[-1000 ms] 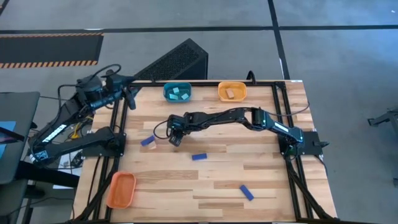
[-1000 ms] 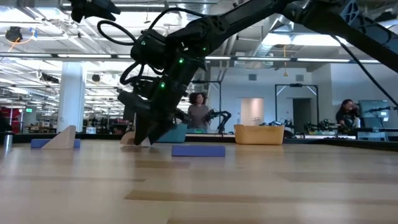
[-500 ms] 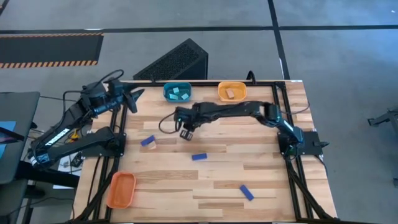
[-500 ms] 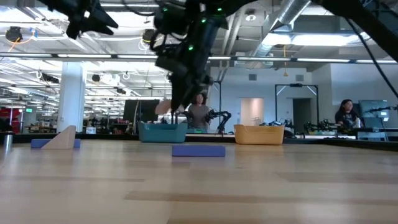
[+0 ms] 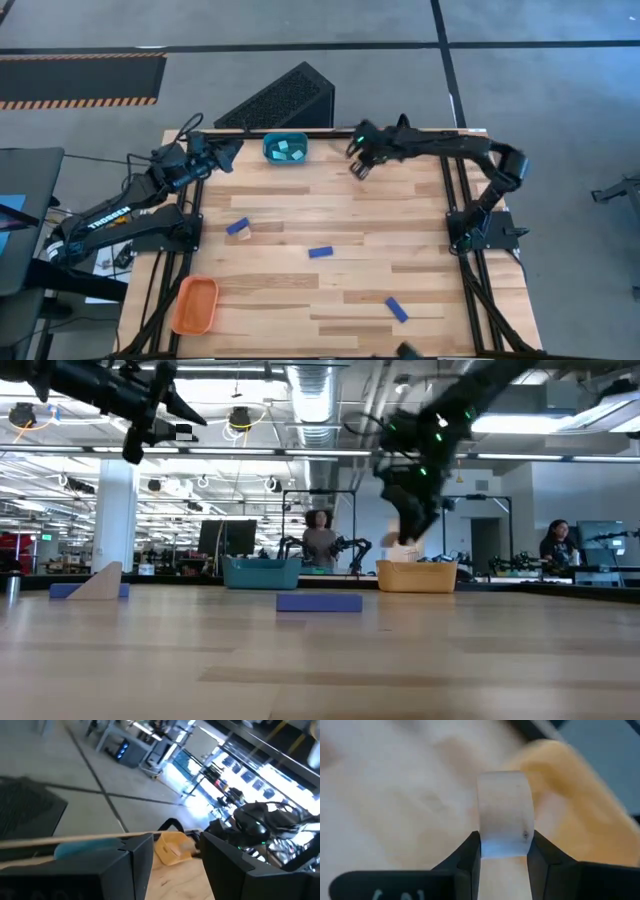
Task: Sort & place blocks by color
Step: Put the top center brown block into the yellow bin
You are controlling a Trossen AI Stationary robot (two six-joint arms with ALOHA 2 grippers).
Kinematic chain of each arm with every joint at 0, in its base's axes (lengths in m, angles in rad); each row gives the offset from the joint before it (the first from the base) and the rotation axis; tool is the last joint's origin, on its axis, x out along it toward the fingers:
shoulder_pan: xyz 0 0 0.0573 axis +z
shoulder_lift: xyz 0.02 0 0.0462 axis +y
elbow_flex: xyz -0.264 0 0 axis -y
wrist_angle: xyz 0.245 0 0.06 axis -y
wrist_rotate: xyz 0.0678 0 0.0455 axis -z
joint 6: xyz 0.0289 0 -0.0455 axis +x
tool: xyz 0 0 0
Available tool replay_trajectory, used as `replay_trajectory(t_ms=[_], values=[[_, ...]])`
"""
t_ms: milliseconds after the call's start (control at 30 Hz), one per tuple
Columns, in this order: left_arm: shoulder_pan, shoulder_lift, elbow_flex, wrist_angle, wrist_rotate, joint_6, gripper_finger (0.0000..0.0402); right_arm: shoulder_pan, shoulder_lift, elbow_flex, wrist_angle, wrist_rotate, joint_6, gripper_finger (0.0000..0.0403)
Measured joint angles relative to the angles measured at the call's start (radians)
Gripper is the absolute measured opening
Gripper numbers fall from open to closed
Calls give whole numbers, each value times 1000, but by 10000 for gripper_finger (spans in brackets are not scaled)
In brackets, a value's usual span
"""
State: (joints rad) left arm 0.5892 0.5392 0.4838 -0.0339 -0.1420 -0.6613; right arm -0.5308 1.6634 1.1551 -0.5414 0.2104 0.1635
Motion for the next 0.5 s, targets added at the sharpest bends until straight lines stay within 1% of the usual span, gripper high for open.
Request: replay_trajectory(t_ms=[67,167,267,367,433,500], values=[[-21,13,-9,7,-36,-41,148,-71,-14,-48,48,-2,-13,110],[-52,39,-14,3,-74,-90,148,-155,4,-56,84,-16,-57,110],[-92,78,-14,5,-114,-124,148,-206,47,-56,115,-29,-75,110],[-138,109,-14,13,-155,-178,148,-244,65,-58,101,-47,-74,116],[-179,126,-14,26,-188,-203,148,-255,76,-57,89,-50,-71,151],[-223,144,-13,65,-228,-213,148,-262,77,-59,74,-66,-86,199]])
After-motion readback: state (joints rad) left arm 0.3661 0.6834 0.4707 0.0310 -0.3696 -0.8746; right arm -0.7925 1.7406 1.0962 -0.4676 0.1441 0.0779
